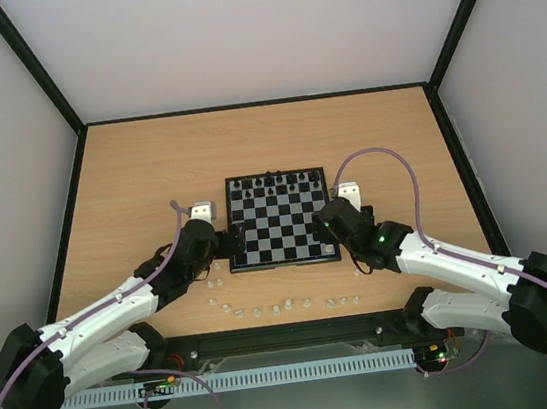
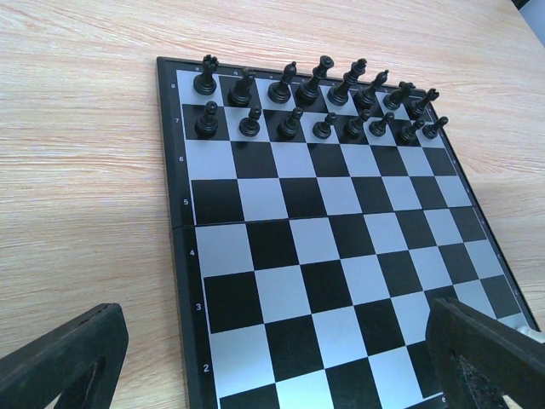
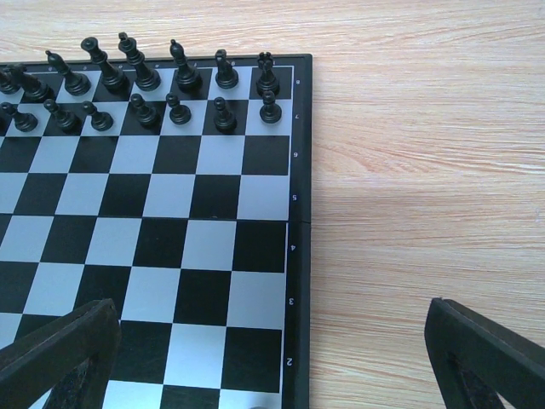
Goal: Set up the chess pieces on the board
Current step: Pick up the chess piece at the center of the board.
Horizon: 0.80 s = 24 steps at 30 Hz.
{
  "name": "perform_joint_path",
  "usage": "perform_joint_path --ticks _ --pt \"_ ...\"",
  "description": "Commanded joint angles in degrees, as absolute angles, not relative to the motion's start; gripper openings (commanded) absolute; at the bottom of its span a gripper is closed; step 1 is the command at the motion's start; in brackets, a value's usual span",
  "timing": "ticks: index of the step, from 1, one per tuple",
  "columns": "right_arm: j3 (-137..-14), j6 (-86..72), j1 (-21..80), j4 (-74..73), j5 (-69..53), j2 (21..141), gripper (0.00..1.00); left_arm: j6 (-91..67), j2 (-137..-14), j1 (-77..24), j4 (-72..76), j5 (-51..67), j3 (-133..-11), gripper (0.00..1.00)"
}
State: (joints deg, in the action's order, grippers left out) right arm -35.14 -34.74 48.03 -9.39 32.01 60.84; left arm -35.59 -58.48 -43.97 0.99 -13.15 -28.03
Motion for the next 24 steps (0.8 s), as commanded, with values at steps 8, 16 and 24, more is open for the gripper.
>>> perform_joint_path --ticks 8,16,24 --pt "-35.0 -35.0 48.3 -9.3 33.7 63.1 0.99 -36.0 -56.9 -43.7 0.8 -15.6 -29.1 0.99" --pt "-35.2 -35.2 48.2 -9.8 34.0 63.3 0.99 -36.0 -56.4 -43.7 0.4 -17.1 -29.0 0.99" --pt "-33.9 -35.5 48.3 -9.9 33.6 58.5 0.99 -35.8 -55.2 -43.8 -1.5 -14.2 -30.0 0.99"
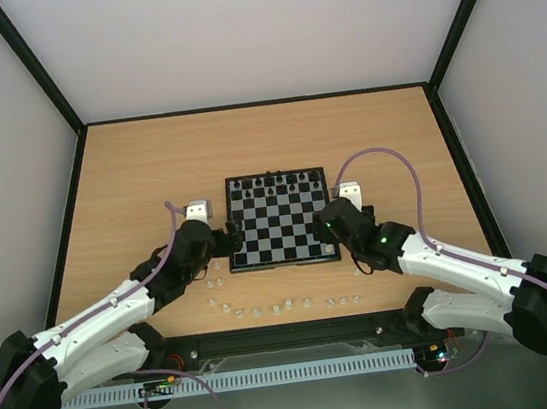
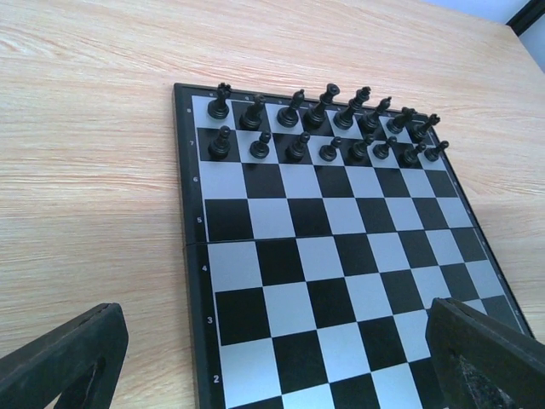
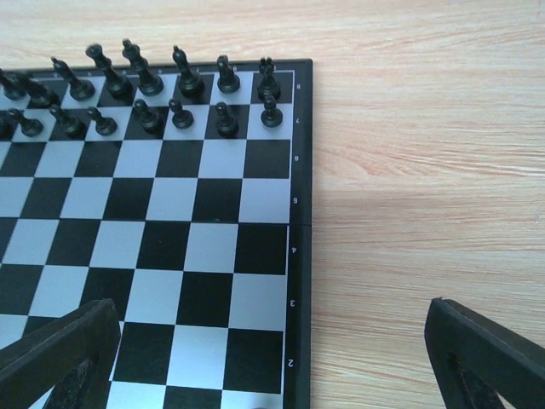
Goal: Set up the chess pieces on the board
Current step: Pick up the chess piece at the center of the board.
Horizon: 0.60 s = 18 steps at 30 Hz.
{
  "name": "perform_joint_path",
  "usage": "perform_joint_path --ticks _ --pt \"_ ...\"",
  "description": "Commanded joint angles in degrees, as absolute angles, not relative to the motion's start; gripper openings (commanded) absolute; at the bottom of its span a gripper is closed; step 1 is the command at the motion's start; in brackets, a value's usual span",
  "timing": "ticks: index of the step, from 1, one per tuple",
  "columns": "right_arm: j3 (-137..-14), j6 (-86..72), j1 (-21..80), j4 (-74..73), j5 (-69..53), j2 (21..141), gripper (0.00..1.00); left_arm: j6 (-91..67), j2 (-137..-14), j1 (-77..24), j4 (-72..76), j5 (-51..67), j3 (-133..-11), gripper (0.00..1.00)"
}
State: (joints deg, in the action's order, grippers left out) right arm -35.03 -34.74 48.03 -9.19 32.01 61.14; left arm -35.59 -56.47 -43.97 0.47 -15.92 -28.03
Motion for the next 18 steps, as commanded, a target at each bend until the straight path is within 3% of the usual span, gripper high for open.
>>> perform_joint_path --ticks 1,8,18 --pt "-33.8 -35.6 48.3 -9.9 33.7 58.3 0.99 -36.0 -55.0 -43.8 -2.3 -12.8 -30.7 0.99" --pt "-33.7 -35.8 48.3 -10.1 33.9 58.1 0.99 -38.5 -51.8 -47.8 -7.9 -8.7 -30.1 0.99" --pt "-33.7 -35.5 48.3 -9.8 32.8 58.4 0.99 -46.8 -46.5 -53.5 -13.8 -11.5 -26.0 0.99"
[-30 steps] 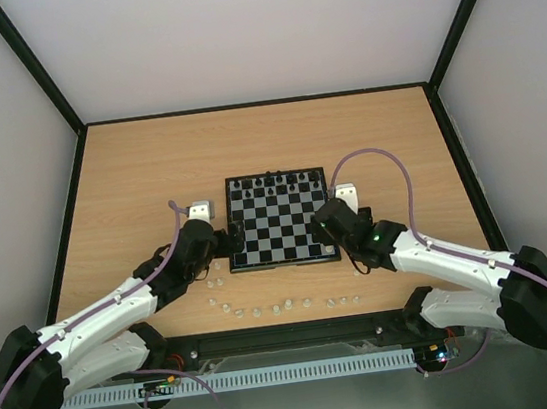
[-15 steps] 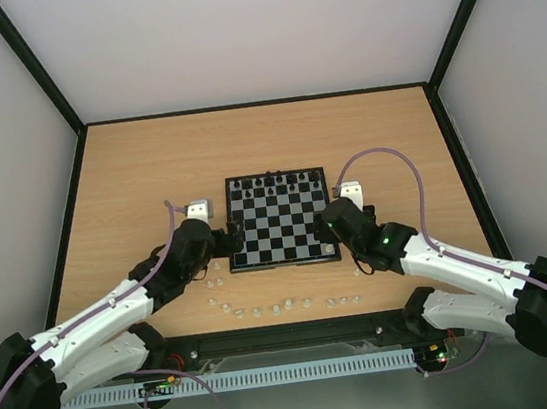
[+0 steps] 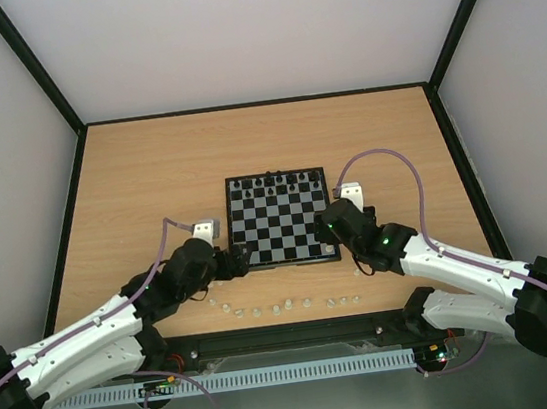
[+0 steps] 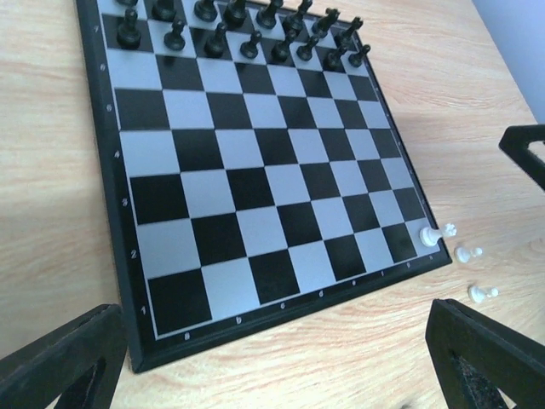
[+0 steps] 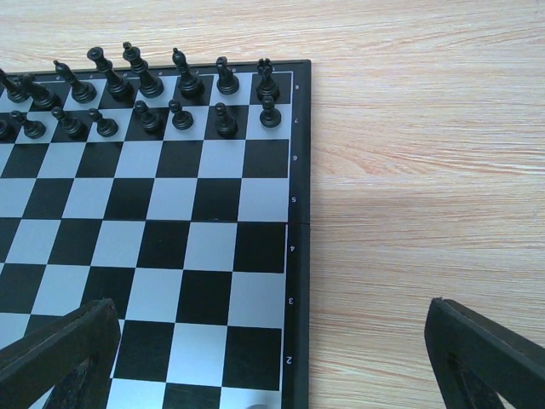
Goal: Set up the chess pieces on the board
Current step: Pick up the chess piece at the center of the board.
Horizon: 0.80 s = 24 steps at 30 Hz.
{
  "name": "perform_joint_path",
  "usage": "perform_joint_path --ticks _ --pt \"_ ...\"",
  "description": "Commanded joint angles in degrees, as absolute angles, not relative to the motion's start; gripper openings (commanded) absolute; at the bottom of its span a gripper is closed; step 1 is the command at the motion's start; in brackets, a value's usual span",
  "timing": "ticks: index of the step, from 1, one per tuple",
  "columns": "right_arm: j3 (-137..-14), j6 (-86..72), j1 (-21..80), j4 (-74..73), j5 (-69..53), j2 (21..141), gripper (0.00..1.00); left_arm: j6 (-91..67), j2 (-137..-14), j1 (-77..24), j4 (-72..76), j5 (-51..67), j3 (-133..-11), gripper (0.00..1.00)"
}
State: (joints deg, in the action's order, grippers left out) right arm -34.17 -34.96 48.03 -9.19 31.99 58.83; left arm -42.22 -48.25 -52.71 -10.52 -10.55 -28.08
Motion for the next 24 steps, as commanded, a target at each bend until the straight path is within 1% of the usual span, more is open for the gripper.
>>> perform_joint_path --ticks 1,9,24 --pt "-33.7 -35.5 48.3 -9.7 32.7 58.5 0.99 -47.3 -46.3 -53.6 -13.9 -11.6 -25.8 0.99" --pt "-33.6 -35.4 48.2 -9.6 32.1 58.1 0.98 -47.9 -46.2 -55.7 -15.8 -15.4 -26.0 0.99" --pt "-33.6 -35.6 48.3 -9.8 32.8 58.2 0.99 -45.6 -56.0 -60.5 -19.3 -19.9 -31.2 0.99"
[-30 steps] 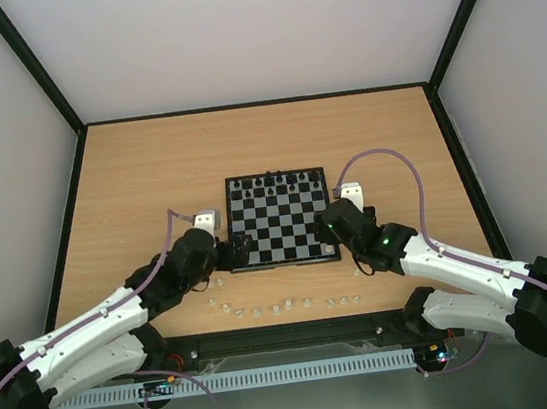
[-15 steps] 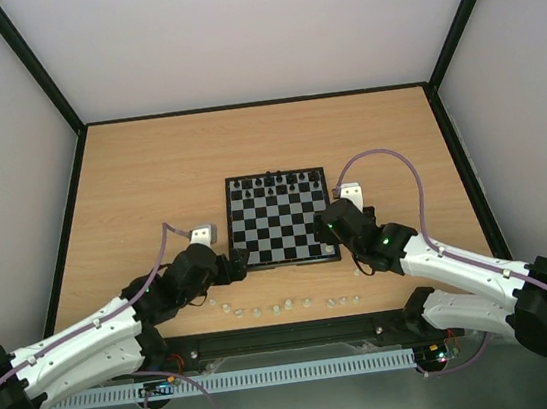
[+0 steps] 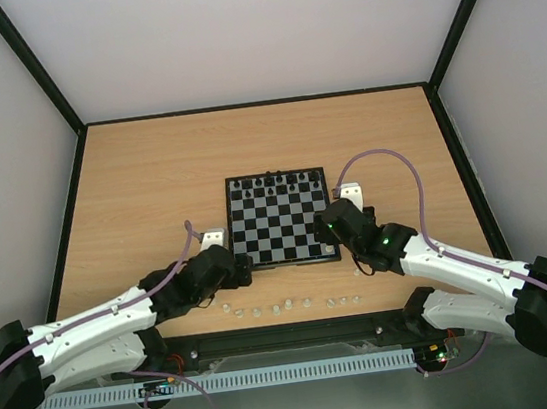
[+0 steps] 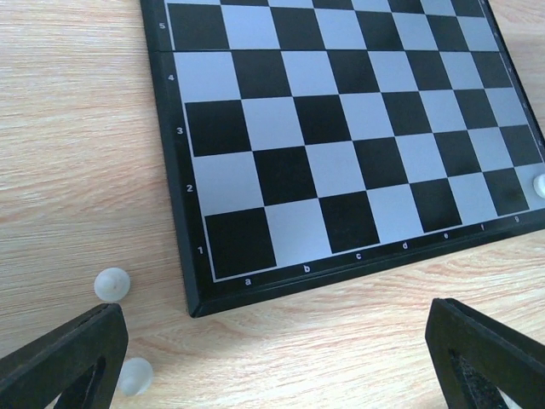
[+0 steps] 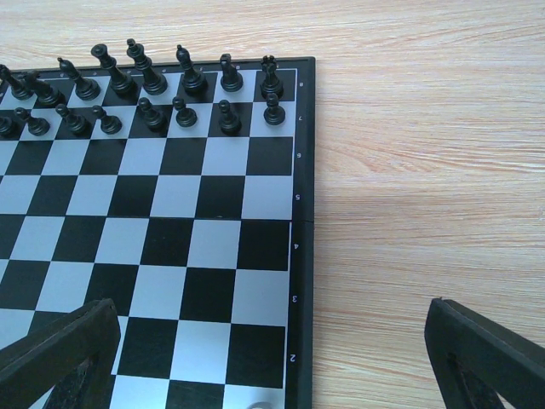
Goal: Set up the chess pieces on the board
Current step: Pick up the chess piece at the center of the board.
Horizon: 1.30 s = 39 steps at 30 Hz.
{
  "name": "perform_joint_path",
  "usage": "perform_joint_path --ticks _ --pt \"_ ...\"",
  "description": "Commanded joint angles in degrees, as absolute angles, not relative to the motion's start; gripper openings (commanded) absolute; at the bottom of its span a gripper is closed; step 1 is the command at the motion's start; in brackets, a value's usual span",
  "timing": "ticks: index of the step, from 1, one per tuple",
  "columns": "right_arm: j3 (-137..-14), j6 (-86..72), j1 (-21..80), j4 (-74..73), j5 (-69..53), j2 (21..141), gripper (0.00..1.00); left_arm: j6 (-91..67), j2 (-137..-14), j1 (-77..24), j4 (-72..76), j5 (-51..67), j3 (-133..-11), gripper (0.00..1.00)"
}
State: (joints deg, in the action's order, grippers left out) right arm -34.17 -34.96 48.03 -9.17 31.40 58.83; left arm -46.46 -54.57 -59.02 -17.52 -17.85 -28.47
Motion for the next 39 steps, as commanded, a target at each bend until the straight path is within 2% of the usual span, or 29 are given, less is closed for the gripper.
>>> perform_joint_path --ticks 1,12,21,28,35,37,39 --pt "-33.7 -35.5 48.2 -9.8 32.7 58.3 0.99 -45.8 -56.3 -61.2 -20.0 -20.1 -31.7 0.99" --pt "-33.5 -35.4 48.2 -9.8 32.1 57.1 0.99 -48.8 -56.6 -65.7 -25.2 -22.4 -32.8 0.99" --pt "-33.6 -35.3 48.3 -9.6 31.1 57.6 0.99 -57.5 -54.0 -66.1 -29.5 -24.6 -30.2 0.99" --pt "-33.5 -35.1 48.3 -9.5 30.4 57.5 0.99 -60.0 -58.1 -66.8 -31.3 -24.3 -30.4 0.99" --pt "-33.6 -35.0 48.3 -9.5 29.6 57.3 0.99 -65.5 -59.9 -72.7 -36.9 -26.7 -33.5 0.99" --pt "-33.5 -34.9 48.2 -9.5 29.3 56.9 0.99 -66.6 -59.9 -74.0 -38.3 -27.3 -34.2 0.95" --pt "-33.5 -34.9 48.3 -9.5 29.0 56.7 0.99 -67.1 -60.0 -74.7 -39.2 -27.6 -34.6 0.86"
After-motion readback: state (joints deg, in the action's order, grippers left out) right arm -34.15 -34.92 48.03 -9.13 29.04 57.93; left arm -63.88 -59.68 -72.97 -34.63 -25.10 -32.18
